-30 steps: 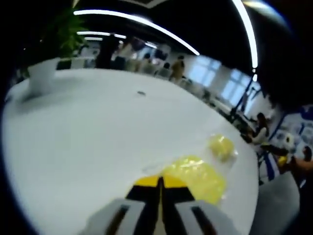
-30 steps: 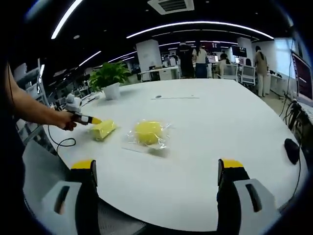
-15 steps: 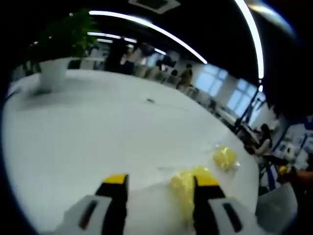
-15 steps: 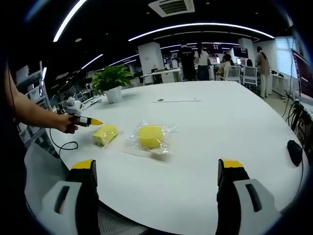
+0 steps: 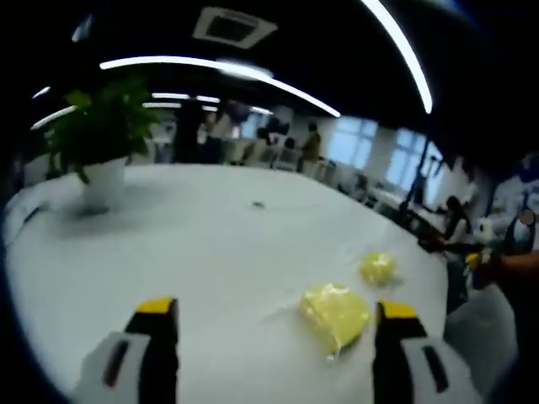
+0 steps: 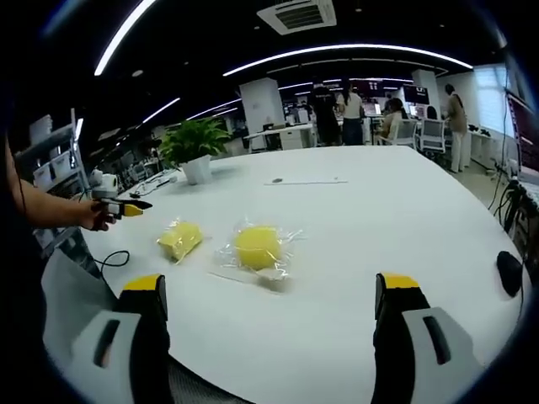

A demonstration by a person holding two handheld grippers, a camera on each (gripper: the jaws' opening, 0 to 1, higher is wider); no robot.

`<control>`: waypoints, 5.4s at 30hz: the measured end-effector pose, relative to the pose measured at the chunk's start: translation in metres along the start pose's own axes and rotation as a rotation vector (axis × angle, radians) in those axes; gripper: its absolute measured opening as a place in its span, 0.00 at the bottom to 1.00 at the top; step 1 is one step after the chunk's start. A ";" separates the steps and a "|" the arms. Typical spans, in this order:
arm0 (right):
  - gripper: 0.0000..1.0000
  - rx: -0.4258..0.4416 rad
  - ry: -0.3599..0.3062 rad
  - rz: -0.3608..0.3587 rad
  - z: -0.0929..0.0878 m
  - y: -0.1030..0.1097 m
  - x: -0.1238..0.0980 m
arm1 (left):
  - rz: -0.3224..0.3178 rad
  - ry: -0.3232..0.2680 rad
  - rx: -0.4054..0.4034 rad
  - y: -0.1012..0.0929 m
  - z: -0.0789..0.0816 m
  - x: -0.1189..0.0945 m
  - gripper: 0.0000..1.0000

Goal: Compare the silicone blocks by pressing each to a similar depth, holding the contact briefly, and releasing to observe deformation and rebound differences across the visible hardness samples.

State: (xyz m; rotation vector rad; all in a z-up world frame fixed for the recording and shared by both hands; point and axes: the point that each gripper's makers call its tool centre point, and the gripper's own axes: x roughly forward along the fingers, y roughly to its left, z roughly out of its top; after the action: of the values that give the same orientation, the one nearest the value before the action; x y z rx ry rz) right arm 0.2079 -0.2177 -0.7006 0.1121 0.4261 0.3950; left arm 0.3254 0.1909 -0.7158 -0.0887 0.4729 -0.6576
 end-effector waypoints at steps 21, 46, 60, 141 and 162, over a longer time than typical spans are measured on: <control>0.96 -0.034 0.018 0.071 0.006 0.002 0.019 | 0.039 -0.097 0.085 -0.039 0.004 -0.078 1.00; 0.96 -0.030 0.024 0.059 0.006 -0.001 0.020 | 0.040 -0.100 0.067 -0.044 -0.002 -0.081 1.00; 0.96 -0.018 0.024 0.053 0.003 -0.004 0.014 | 0.030 -0.090 0.014 -0.057 0.007 -0.071 1.00; 0.96 0.067 0.043 0.029 -0.016 -0.015 0.007 | -0.270 0.179 -0.218 -0.134 0.019 0.159 0.91; 0.96 0.105 0.053 -0.003 -0.027 -0.026 -0.004 | -0.284 0.289 -0.489 -0.149 -0.003 0.222 0.74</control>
State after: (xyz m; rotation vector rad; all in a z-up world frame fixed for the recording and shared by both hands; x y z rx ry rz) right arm 0.2022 -0.2421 -0.7280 0.2030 0.4994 0.3736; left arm 0.3926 -0.0619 -0.7728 -0.5354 0.9055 -0.8259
